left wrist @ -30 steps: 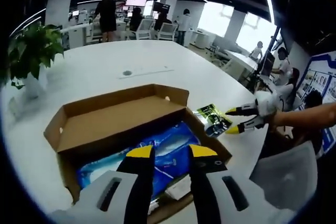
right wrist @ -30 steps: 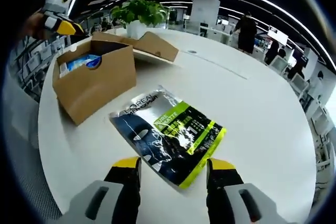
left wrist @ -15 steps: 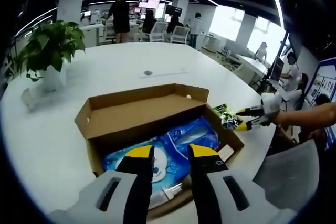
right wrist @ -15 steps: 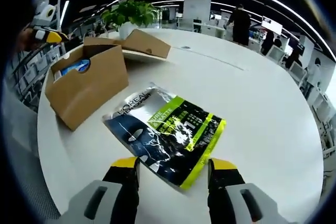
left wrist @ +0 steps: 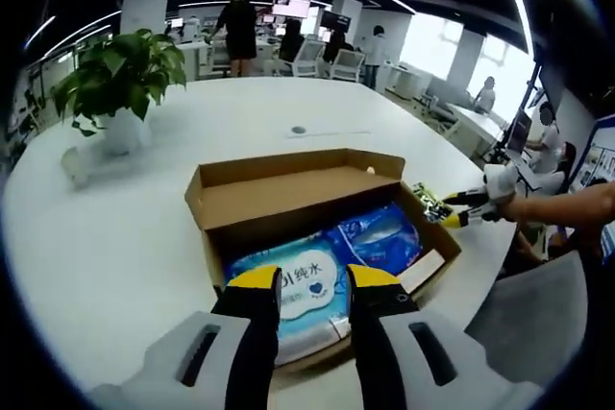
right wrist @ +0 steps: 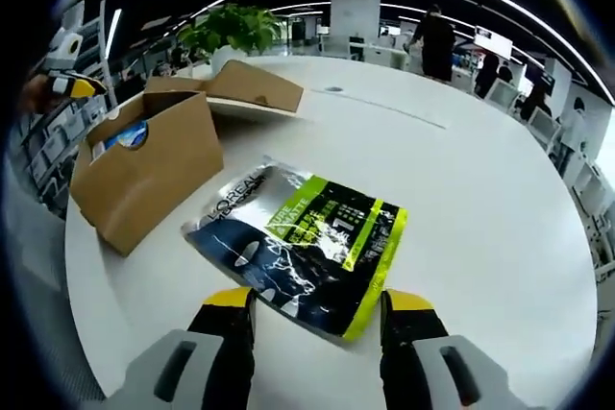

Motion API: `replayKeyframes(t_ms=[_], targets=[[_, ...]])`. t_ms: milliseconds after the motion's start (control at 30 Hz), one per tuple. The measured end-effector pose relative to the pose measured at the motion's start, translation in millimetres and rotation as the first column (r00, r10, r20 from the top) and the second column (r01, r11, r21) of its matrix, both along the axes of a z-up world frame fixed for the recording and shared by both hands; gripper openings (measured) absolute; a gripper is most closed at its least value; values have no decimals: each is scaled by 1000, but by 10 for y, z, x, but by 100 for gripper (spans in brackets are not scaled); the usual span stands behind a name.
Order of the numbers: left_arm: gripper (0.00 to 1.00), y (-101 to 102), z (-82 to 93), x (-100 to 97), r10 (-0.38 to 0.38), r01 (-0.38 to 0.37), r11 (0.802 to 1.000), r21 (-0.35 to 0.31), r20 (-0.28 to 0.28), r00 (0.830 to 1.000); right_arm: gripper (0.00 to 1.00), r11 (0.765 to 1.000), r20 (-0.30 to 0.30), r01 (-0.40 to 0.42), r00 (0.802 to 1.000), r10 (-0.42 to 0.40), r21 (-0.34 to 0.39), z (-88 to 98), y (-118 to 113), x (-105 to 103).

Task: Operate the shoe box by opening the lid, removing the specified soft item, and placing it in the target area until the item is outside and the box remains undamaged.

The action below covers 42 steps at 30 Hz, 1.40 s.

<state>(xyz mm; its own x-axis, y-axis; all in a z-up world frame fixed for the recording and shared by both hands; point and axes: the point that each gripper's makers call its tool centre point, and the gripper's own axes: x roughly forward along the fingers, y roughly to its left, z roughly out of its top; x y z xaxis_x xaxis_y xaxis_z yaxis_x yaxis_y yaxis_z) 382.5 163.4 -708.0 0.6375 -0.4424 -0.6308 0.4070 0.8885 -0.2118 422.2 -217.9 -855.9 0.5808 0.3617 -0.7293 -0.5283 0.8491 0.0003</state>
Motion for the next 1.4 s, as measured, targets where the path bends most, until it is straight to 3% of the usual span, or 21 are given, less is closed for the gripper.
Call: replayKeyframes(t_ms=[867,1133,1400], targets=[[26,181,-21,-82,14,-14,1000,16,-2,1000,48,1000,9,16,1000,-16,-15,63,51,-73],[27,246,-30,-94,15,-15,999,32,1,1000,49,1000,29,18,999,-18,-18,193,42,-88],[26,364,-83,-145,22,-23,998,56,1,1000,49,1000,56,-25,998,26,-18,404,185,-151]])
